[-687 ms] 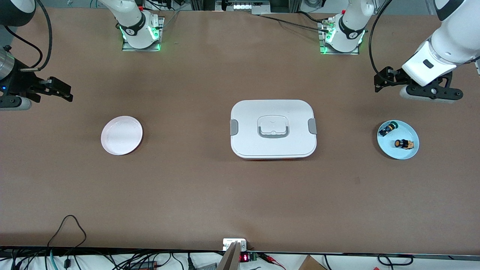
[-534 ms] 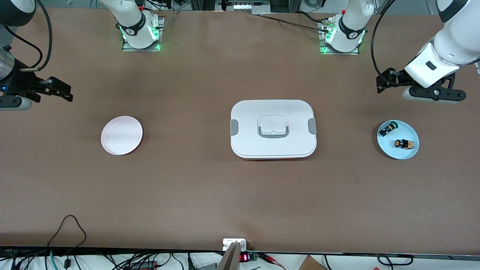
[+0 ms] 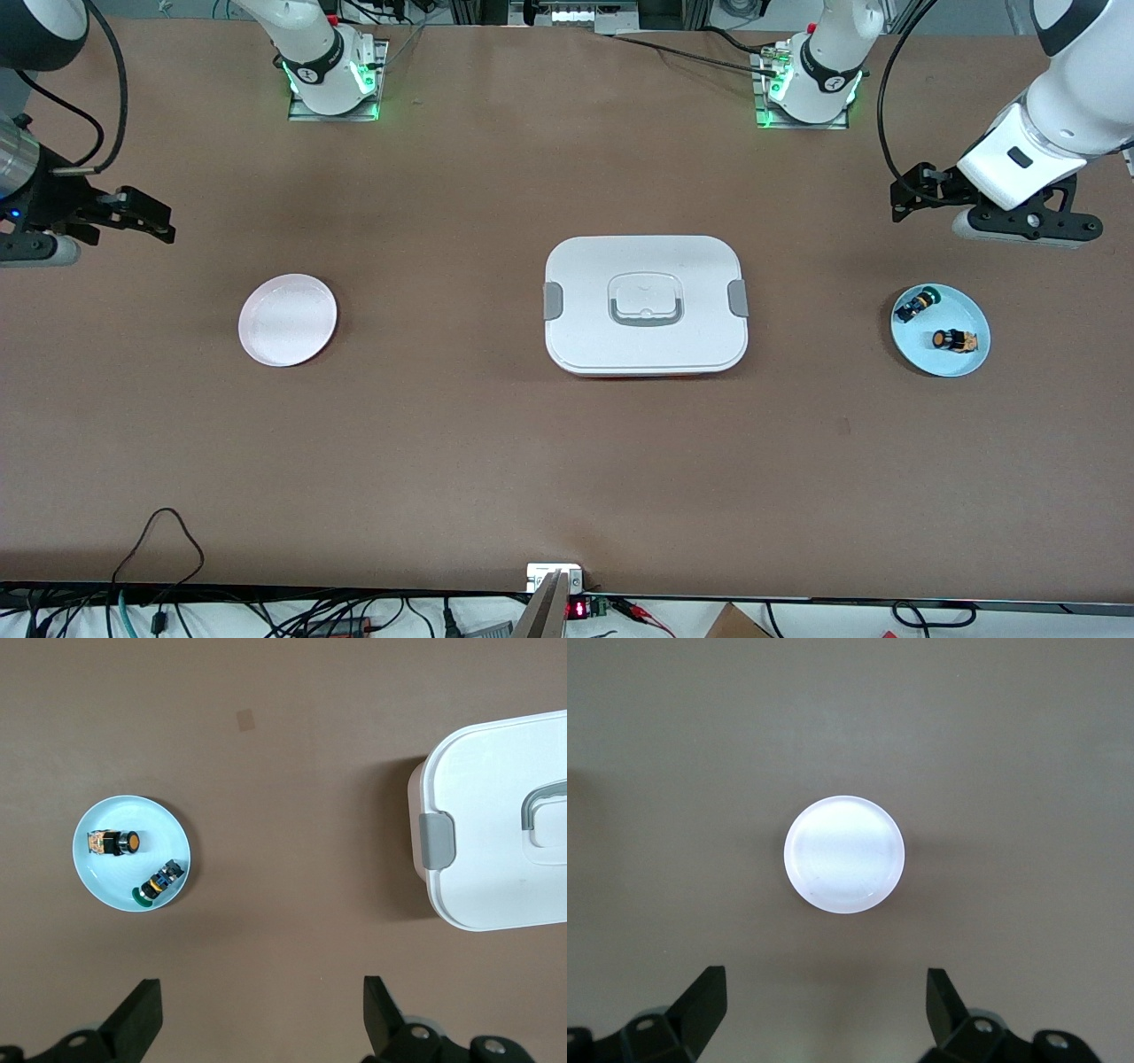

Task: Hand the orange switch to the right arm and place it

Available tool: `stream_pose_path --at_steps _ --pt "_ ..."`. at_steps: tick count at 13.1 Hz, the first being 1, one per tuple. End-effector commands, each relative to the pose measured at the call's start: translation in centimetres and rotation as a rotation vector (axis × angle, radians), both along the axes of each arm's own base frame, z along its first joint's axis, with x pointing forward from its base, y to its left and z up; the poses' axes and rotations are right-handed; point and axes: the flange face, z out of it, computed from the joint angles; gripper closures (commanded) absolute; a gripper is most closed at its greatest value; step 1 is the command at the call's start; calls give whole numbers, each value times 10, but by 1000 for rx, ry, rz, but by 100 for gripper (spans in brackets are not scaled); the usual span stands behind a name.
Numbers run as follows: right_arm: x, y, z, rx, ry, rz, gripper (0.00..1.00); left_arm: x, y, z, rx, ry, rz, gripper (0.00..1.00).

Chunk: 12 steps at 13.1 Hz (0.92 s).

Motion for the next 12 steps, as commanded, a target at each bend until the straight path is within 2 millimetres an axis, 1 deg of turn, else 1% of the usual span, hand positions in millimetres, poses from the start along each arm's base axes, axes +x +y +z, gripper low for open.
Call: stream_pose_path --at_steps 1,2,3,4,5,7,9,10,11,12 --pt "10 -4 -17 4 39 -6 0 5 3 5 19 -3 -15 0" --pt "13 -4 -25 2 53 -6 0 4 3 4 20 3 -4 0" --pt "14 -2 -28 1 61 -6 0 3 3 3 22 14 -1 0" --pt "14 -2 -28 1 58 -8 0 3 3 -7 23 56 0 0" --pt "14 2 -28 0 59 3 0 1 3 -11 20 91 1 0" --pt "14 4 -26 -10 55 6 0 2 6 -18 13 121 6 0" --pt "14 12 -24 -16 50 18 0 10 18 -25 6 132 25 0" --pt "14 11 -24 -18 48 18 0 19 26 -29 -1 139 35 0" --pt "14 12 -24 -16 47 16 0 28 34 -41 5 164 45 0" --pt "14 12 -23 -16 44 16 0 34 46 -43 -3 182 62 0"
